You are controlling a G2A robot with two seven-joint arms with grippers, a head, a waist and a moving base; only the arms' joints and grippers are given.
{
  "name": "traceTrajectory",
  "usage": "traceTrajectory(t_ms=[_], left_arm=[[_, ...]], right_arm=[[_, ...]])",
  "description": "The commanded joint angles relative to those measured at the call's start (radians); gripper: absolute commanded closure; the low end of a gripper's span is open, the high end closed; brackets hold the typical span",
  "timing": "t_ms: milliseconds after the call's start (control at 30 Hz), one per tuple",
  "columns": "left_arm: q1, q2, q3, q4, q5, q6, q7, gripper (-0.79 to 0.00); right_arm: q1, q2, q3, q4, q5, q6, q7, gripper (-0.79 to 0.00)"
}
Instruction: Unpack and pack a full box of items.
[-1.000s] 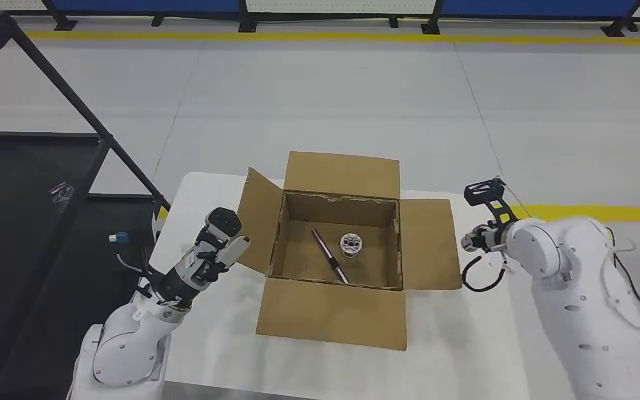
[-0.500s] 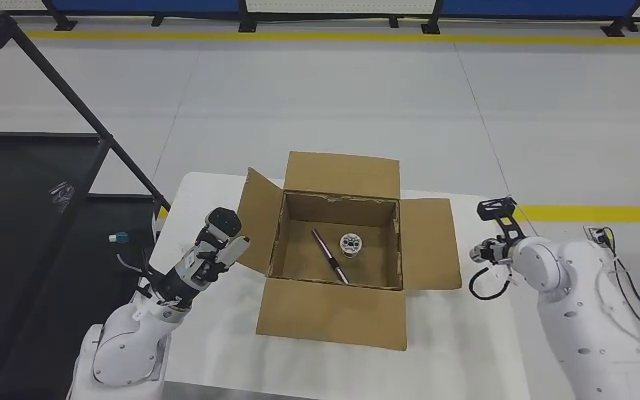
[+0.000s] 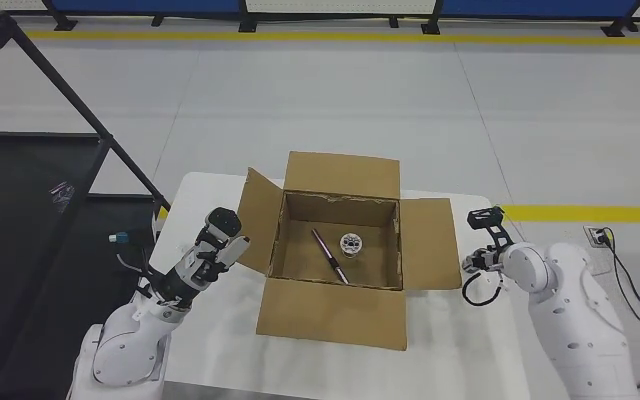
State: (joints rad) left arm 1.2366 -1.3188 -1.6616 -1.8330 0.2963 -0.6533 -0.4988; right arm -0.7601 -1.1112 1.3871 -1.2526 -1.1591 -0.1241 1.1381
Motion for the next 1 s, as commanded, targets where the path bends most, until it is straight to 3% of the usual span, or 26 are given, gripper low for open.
traceTrajectory(t_ms=[0, 400, 433, 467, 667, 733, 767, 800, 833, 967], left_arm=[[0.000, 0.000, 0.000, 0.000, 0.000, 0.000, 0.000, -0.785], [0.000, 0.000, 0.000, 0.000, 0.000, 0.000, 0.000, -0.785], [0.000, 0.000, 0.000, 0.000, 0.000, 0.000, 0.000, -0.785], [0.000, 0.000, 0.000, 0.000, 0.000, 0.000, 0.000, -0.785], [0.000, 0.000, 0.000, 0.000, 0.000, 0.000, 0.000, -0.785], [0.000, 0.000, 0.000, 0.000, 0.000, 0.000, 0.000, -0.785], [0.000, 0.000, 0.000, 0.000, 0.000, 0.000, 0.000, -0.785], [0.000, 0.000, 0.000, 0.000, 0.000, 0.000, 0.000, -0.785], [0.000, 0.000, 0.000, 0.000, 0.000, 0.000, 0.000, -0.785], [0.000, 0.000, 0.000, 0.000, 0.000, 0.000, 0.000, -0.785]], right_arm=[[0.003, -0.001, -0.005, 0.009, 0.003, 0.000, -0.002, -0.296], [0.007, 0.002, -0.011, 0.035, 0.019, 0.004, -0.007, -0.385], [0.006, 0.003, -0.009, 0.034, 0.020, 0.005, -0.007, -0.409], [0.004, 0.004, -0.007, 0.028, 0.022, 0.008, -0.007, -0.489], [-0.002, 0.010, 0.014, -0.012, 0.014, 0.021, -0.016, -0.613], [-0.011, 0.016, 0.044, -0.079, 0.010, 0.044, -0.047, -0.622], [-0.017, 0.019, 0.061, -0.120, -0.001, 0.057, -0.063, -0.659], [-0.026, 0.022, 0.076, -0.171, -0.008, 0.070, -0.078, -0.763], [-0.036, 0.024, 0.090, -0.229, -0.017, 0.083, -0.093, -0.785], [-0.093, 0.021, 0.098, -0.490, 0.050, 0.106, -0.154, -0.785]])
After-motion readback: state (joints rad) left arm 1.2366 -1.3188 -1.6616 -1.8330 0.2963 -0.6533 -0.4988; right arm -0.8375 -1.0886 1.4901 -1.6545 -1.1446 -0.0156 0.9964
